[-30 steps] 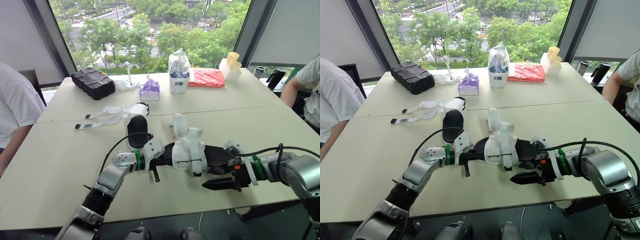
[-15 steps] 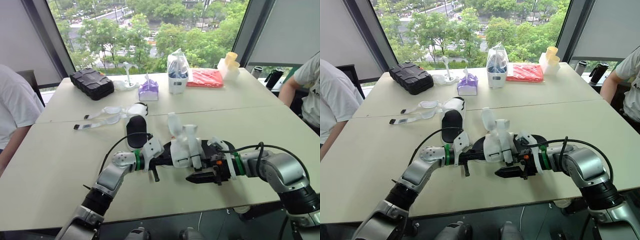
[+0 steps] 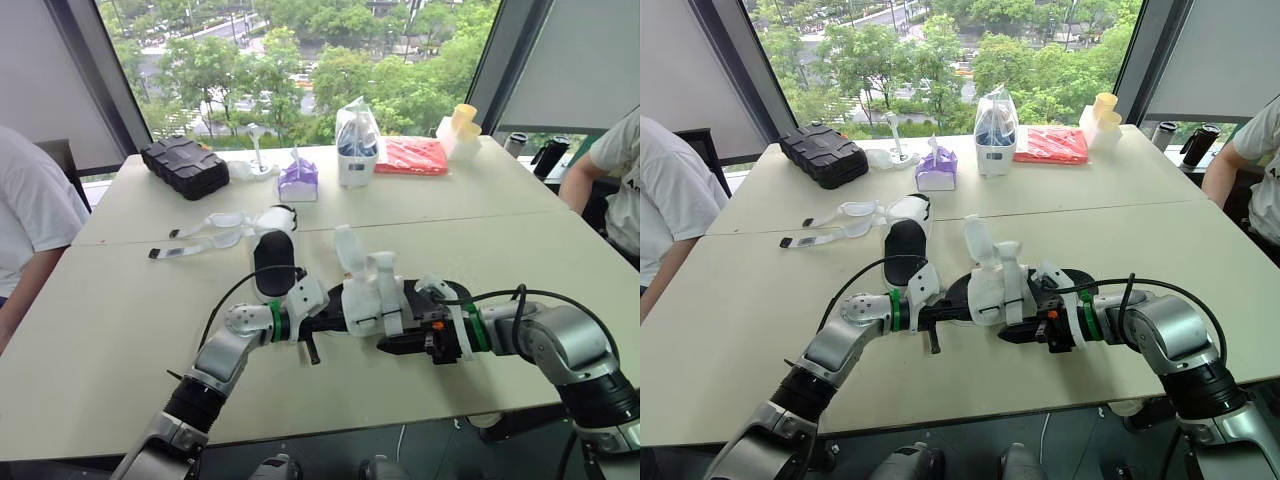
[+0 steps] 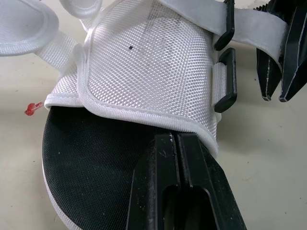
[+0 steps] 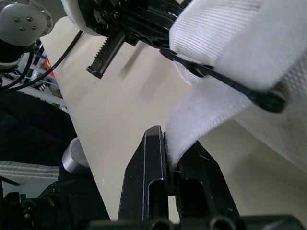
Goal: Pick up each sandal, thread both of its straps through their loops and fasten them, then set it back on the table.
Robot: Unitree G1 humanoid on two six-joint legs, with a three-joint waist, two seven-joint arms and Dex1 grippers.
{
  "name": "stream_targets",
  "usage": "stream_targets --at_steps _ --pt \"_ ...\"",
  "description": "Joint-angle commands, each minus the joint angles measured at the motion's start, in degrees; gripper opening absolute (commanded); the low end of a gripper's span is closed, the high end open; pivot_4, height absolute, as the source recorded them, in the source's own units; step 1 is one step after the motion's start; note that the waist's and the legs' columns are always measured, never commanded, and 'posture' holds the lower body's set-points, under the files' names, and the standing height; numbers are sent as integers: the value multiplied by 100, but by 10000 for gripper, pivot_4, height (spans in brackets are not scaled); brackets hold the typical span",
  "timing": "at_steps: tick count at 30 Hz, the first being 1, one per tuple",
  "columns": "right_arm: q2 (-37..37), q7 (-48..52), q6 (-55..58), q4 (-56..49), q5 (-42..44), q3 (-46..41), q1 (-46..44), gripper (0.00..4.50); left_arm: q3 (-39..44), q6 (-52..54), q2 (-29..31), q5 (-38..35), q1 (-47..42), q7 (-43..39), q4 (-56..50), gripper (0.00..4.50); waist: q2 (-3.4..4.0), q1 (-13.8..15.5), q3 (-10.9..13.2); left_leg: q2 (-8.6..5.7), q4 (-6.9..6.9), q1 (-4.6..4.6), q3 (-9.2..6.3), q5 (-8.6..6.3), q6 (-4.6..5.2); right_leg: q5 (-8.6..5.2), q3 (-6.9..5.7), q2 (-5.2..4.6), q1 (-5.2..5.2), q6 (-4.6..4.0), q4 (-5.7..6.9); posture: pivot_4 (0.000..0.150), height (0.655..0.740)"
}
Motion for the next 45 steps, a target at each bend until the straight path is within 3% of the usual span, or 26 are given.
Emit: stream_targets --at_steps 1,8,14,25,33,37,42,45 --pt "-415 381 -209 -284 -50 338 313 516 -130 45 -22 79 83 1 37 0 0 9 0 0 0 0 0 0 0 0 -1 0 1 0 -1 1500 7400" --pt "-1587 1246 -1026 -1427 -100 686 1691 516 -94 68 -75 76 134 119 -60 0 11 4 -10 -1 5 2 3 -6 8 -1 -3 -4 10 3 -5 1500 7400" --pt "-1830 1320 -1467 -1606 -193 507 1929 516 -112 84 -64 77 194 120 -87 0 12 1 -11 3 23 6 0 -9 11 -3 -7 0 27 3 -9 1500 7400" --pt "-1844 1261 -837 -1405 625 -552 454 516 -255 -54 -69 204 233 50 11 0 12 12 -10 3 25 3 -3 -11 14 -2 -9 -2 27 3 -11 1500 7400" --pt "-1340 1214 -926 284 -80 210 -1151 516 -300 -172 -193 262 127 48 145 0 12 42 -10 1 47 -1 -3 -16 22 -4 -13 -8 36 -1 -14 1500 7400" --pt "-1041 1301 -953 975 -310 468 -1572 15028 -272 -190 -186 268 117 47 159 0 13 33 -11 -2 56 -4 2 -22 30 -3 -12 -11 36 0 -15 1500 7400" --pt "-584 1112 -840 1706 -519 521 -2001 42463 -257 -189 -178 260 150 67 133 0 14 14 -11 -2 61 -4 0 -23 31 -2 -12 -10 38 1 -14 1500 7400" --pt "-271 808 -994 2118 -766 475 -2195 44413 -253 -182 -205 261 134 94 144 0 15 9 -12 -3 61 -3 0 -23 31 -2 -12 -11 38 1 -13 1500 7400"
